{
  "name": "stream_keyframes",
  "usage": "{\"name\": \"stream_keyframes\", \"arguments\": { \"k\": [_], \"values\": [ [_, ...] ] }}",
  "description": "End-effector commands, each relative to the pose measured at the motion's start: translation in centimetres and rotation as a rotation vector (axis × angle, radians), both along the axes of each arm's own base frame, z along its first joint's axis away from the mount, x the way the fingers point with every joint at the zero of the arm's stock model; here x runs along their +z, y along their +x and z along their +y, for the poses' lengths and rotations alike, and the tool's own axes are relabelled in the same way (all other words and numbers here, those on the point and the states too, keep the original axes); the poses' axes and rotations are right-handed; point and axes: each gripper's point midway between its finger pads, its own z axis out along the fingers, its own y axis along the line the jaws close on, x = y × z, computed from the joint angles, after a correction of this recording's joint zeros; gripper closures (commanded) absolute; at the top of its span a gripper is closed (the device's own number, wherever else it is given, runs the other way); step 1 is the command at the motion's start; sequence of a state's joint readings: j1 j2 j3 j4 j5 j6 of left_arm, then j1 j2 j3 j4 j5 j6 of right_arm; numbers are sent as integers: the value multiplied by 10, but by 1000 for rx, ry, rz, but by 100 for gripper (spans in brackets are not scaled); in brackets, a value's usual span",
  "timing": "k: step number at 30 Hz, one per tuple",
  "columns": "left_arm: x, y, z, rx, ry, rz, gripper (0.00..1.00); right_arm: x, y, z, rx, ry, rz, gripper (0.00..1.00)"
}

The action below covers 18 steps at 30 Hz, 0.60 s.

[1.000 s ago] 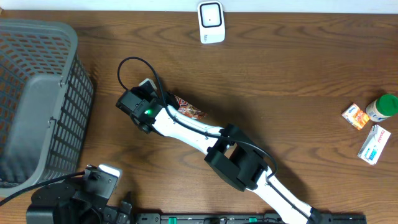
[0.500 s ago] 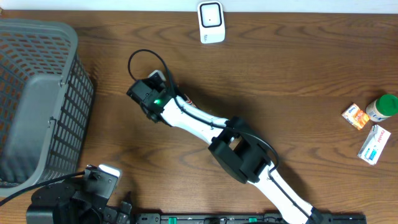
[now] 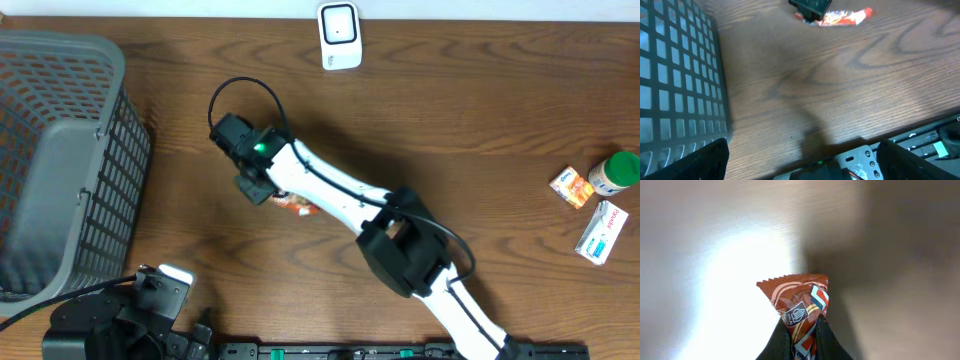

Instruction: Scan the item barcode

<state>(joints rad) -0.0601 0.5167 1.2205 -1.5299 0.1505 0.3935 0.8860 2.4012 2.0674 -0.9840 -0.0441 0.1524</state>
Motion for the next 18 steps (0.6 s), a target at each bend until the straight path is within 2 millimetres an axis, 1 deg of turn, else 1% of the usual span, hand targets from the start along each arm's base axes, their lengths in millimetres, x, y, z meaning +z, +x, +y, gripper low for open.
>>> {"name": "stream_keyframes", "arguments": {
  "k": [1, 2, 3, 4, 5, 6, 7, 8, 10, 11, 13, 15, 18],
  "values": [
    [2, -1, 0, -6, 5, -8, 5, 75, -50, 34, 142, 452, 411, 99],
    [2, -1, 0, -6, 5, -8, 5, 84, -53, 34, 146, 509, 477, 97],
    [2, -1, 0, -6, 5, -8, 5, 91, -54, 32, 146, 564, 540, 88],
    [2, -1, 0, -6, 5, -8, 5, 99, -54, 30, 142, 627, 613, 72],
    [2, -1, 0, -6, 5, -8, 5, 105, -51, 26, 134, 676, 663, 50],
    [2, -1, 0, -6, 5, -8, 5, 108, -46, 22, 123, 712, 699, 21],
    [2, -1, 0, -6, 5, -8, 5, 109, -38, 16, 103, 729, 711, 1],
    [2, -1, 0, -6, 5, -8, 5, 104, -28, 8, 74, 730, 709, 1],
    [2, -1, 0, -6, 5, -8, 5, 103, -9, -6, 28, 738, 692, 1],
    [2, -1, 0, -6, 5, -8, 5, 98, 2, -15, -21, 719, 678, 1],
    [2, -1, 0, -6, 5, -8, 5, 93, 16, -30, -95, 682, 663, 1],
    [2, -1, 0, -6, 5, -8, 5, 91, 19, -40, -118, 666, 666, 1],
    [2, -1, 0, -6, 5, -8, 5, 88, 11, -47, -83, 641, 670, 1]
  ]
}}
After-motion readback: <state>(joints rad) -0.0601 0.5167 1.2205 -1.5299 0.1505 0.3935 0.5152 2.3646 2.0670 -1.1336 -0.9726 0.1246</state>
